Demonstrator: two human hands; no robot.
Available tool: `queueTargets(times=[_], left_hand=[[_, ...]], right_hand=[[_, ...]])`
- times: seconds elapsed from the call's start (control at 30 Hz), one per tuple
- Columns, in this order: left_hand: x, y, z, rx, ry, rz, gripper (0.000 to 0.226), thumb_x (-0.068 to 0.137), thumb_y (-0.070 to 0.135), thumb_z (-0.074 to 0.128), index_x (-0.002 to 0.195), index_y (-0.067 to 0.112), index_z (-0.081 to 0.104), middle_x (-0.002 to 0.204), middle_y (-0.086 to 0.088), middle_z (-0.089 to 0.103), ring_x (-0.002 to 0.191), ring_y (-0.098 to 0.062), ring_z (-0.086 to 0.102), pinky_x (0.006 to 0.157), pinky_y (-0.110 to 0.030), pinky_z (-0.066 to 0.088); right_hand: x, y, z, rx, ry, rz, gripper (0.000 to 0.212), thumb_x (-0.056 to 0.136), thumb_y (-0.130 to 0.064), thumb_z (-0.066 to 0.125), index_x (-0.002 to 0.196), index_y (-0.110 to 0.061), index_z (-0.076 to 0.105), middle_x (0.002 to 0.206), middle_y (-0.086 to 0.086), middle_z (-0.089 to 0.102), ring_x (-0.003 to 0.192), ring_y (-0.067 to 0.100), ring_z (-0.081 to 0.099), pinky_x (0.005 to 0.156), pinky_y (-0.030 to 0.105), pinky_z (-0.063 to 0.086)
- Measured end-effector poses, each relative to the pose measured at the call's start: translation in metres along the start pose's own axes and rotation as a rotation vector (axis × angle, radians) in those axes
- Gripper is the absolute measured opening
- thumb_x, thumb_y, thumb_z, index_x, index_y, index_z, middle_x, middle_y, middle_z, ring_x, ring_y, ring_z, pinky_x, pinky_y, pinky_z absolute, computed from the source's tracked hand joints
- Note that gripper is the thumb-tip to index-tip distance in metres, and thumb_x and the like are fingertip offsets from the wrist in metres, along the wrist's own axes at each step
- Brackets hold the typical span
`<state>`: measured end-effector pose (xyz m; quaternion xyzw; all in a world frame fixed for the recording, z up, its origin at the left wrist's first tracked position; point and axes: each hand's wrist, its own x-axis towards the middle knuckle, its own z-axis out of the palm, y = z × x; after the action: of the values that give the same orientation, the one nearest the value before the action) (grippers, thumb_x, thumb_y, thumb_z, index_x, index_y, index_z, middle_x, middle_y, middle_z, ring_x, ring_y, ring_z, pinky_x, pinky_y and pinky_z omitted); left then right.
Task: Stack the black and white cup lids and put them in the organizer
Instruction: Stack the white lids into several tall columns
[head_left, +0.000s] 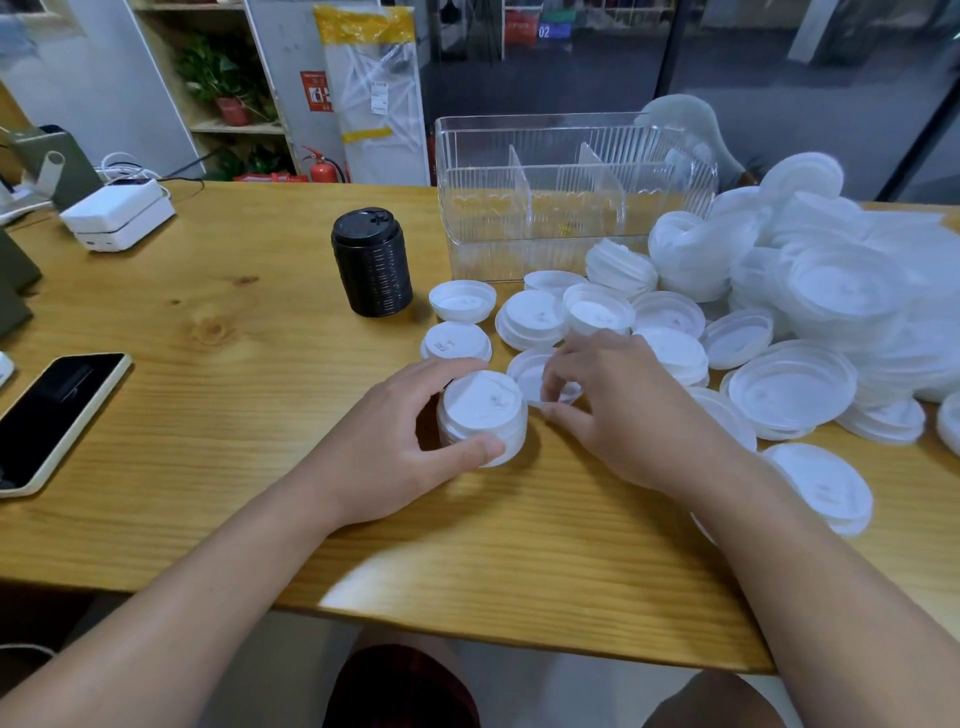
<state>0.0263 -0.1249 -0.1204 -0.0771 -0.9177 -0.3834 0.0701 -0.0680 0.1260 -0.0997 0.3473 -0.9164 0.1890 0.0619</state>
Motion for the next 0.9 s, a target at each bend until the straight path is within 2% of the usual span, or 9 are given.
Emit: queueTargets(times=[0.07,0.13,0.17,0.33,0.43,0.6,0.7,0.77,0.9], left_hand=[[0.000,0.000,0.000,0.009,0.005,-0.005,0.070,0.089,0.058,0.085,0.151,0.042,0.058,0.145,0.028,0.062,0.141,-0.001,0.055,0.117,-0.040,0.047],[0.000,0.000,0.000,0.017,0.003,-0.002,0.070,0.089,0.060,0.085,0.151,0.043,0.057,0.145,0.026,0.062,0.140,-0.002,0.056,0.117,-0.040,0.048],[0.000,-0.001,-0.001,0.016,0.001,-0.004,0.071,0.088,0.061,0.085,0.151,0.044,0.057,0.145,0.025,0.062,0.140,-0.002,0.056,0.116,-0.040,0.048],[-0.001,0.001,0.000,-0.015,-0.009,-0.009,0.070,0.086,0.062,0.084,0.148,0.042,0.058,0.142,0.022,0.064,0.136,-0.006,0.060,0.112,-0.040,0.051],[-0.001,0.002,-0.001,-0.022,-0.013,0.004,0.066,0.088,0.052,0.089,0.146,0.040,0.060,0.140,0.021,0.066,0.134,-0.005,0.060,0.111,-0.037,0.050],[-0.002,0.004,-0.001,-0.010,-0.014,0.000,0.070,0.087,0.054,0.087,0.149,0.042,0.058,0.143,0.026,0.063,0.138,-0.001,0.057,0.113,-0.033,0.048],[-0.002,0.007,-0.002,-0.022,-0.031,0.015,0.066,0.090,0.049,0.087,0.148,0.042,0.059,0.142,0.023,0.065,0.136,-0.006,0.059,0.111,-0.038,0.050],[-0.002,0.009,-0.002,-0.036,-0.031,0.036,0.062,0.091,0.042,0.089,0.146,0.041,0.060,0.139,0.020,0.067,0.132,-0.009,0.062,0.107,-0.038,0.052],[-0.002,0.013,-0.003,-0.089,-0.025,0.043,0.065,0.090,0.034,0.091,0.146,0.041,0.058,0.140,0.020,0.068,0.133,-0.008,0.064,0.108,-0.036,0.053]], right_hand=[[-0.001,-0.002,-0.003,0.070,0.063,0.009,0.011,0.100,-0.033,0.074,0.091,-0.029,0.068,0.096,-0.017,0.064,0.095,0.005,0.056,0.091,0.030,0.040],[-0.003,-0.006,-0.010,0.285,0.132,0.084,0.011,0.104,-0.032,0.070,0.095,-0.026,0.069,0.093,-0.014,0.070,0.087,0.000,0.061,0.080,0.019,0.044],[-0.002,-0.008,-0.013,0.393,0.168,0.124,0.011,0.105,-0.033,0.069,0.097,-0.026,0.069,0.092,-0.013,0.072,0.086,0.002,0.065,0.076,0.019,0.047],[0.001,-0.009,-0.015,0.889,0.259,0.270,0.011,0.110,-0.023,0.064,0.112,-0.014,0.070,0.092,0.012,0.077,0.086,0.022,0.075,0.087,0.046,0.064],[0.003,-0.010,-0.015,1.153,0.200,0.299,0.017,0.110,-0.014,0.062,0.126,-0.012,0.067,0.093,0.030,0.070,0.090,0.027,0.076,0.084,0.043,0.064],[0.003,-0.005,-0.021,1.181,0.275,0.338,0.018,0.111,-0.010,0.060,0.123,-0.011,0.073,0.074,0.007,0.063,0.077,0.014,0.068,0.079,0.031,0.062],[0.004,-0.008,-0.022,1.311,0.151,0.377,0.020,0.110,-0.011,0.060,0.124,-0.010,0.074,0.103,0.024,0.073,0.094,0.030,0.069,0.088,0.038,0.063],[0.003,-0.013,-0.018,1.358,0.021,0.345,0.022,0.110,-0.015,0.061,0.125,-0.006,0.074,0.121,0.025,0.076,0.107,0.034,0.073,0.100,0.046,0.061],[-0.002,-0.019,-0.012,1.183,-0.041,0.213,0.027,0.098,-0.030,0.078,0.120,-0.014,0.081,0.120,0.013,0.080,0.119,0.031,0.074,0.111,0.052,0.056]])
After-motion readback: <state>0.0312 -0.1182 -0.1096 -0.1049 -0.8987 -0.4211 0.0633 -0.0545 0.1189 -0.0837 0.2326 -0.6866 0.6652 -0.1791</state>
